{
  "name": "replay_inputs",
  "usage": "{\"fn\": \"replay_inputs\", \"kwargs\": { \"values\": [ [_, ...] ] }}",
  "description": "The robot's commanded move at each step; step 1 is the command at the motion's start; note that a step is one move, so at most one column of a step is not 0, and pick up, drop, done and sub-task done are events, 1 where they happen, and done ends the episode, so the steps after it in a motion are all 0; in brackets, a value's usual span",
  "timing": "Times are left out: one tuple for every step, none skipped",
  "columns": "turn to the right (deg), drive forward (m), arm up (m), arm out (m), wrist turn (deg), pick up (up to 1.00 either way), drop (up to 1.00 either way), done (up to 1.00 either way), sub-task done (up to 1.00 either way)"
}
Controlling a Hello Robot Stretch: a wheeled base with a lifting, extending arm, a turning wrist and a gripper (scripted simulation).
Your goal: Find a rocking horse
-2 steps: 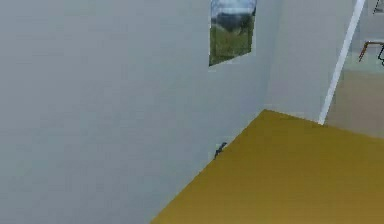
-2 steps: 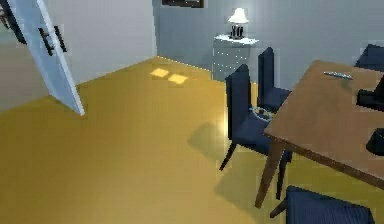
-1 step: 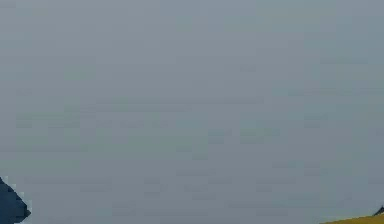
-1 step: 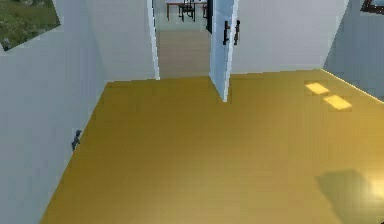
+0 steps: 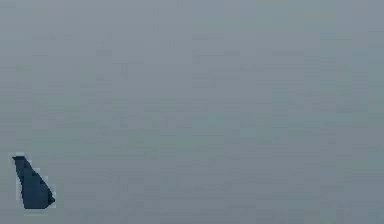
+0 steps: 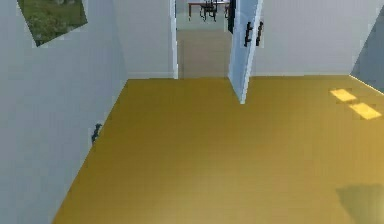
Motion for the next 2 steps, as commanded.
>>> {"fn": "replay_inputs", "kwargs": {
  "values": [
    [0.0,0.05,0.00,0.00,0.0,0.00,0.00,0.00,0.00],
    [-45.0,0.00,0.00,0.00,0.0,0.00,0.00,0.00,0.00]
  ]
}}
